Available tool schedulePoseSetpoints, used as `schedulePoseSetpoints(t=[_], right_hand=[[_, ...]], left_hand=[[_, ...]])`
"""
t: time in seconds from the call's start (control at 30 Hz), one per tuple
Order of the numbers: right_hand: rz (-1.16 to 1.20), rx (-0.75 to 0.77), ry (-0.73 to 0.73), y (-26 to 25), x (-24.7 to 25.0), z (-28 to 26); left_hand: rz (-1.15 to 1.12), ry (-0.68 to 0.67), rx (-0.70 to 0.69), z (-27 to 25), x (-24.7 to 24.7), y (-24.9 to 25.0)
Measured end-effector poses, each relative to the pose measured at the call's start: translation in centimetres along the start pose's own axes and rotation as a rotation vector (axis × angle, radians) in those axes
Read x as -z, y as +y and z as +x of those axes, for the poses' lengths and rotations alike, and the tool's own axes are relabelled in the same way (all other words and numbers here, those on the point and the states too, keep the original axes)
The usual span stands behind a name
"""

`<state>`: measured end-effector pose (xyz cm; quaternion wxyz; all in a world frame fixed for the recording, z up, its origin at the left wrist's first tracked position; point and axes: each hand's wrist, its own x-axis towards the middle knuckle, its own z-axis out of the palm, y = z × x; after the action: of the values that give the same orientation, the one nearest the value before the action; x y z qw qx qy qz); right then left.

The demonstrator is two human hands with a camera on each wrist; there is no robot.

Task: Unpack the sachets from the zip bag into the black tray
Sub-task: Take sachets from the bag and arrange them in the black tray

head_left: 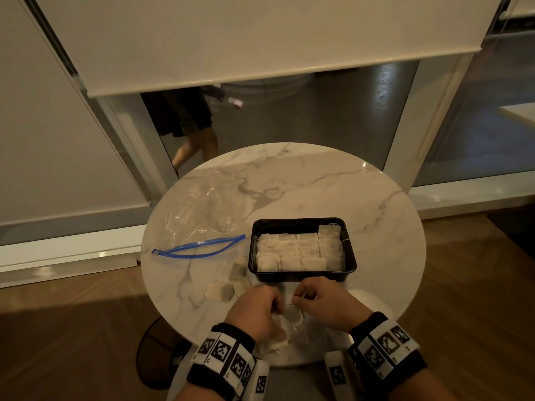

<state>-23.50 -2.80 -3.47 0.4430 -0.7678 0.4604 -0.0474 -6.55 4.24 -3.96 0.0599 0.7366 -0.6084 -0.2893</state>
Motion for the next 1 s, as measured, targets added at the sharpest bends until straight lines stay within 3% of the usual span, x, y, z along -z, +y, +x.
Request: schedulePoseSetpoints(t=[0.43,0.63,0.77,0.87,1.0], right_hand=[[0.022,0.023,0.064,0.4,0.5,0.1],[0.084,0.103,0.042,-0.1,0.7,-0.1],[0.321,0.194,0.126,-1.2,1.0,-0.3],[0.444,0.211,0.198,-1.7,1.5,-0.4],[0.603,0.223,0.269,-1.9,2.1,-0.6]], left_hand=[[-0.195,0.137,-0.017,0.0,1.7,-0.7],[-0.432,0.407,-0.041,0.1,2.9,-0.4],[-0.681,0.515,-0.047,0.2,3.2,0.1],[-0.805,0.507,-0.070,0.3,3.2,0.2],[-0.895,0.373,-0.099,0.4,3.2,0.3]])
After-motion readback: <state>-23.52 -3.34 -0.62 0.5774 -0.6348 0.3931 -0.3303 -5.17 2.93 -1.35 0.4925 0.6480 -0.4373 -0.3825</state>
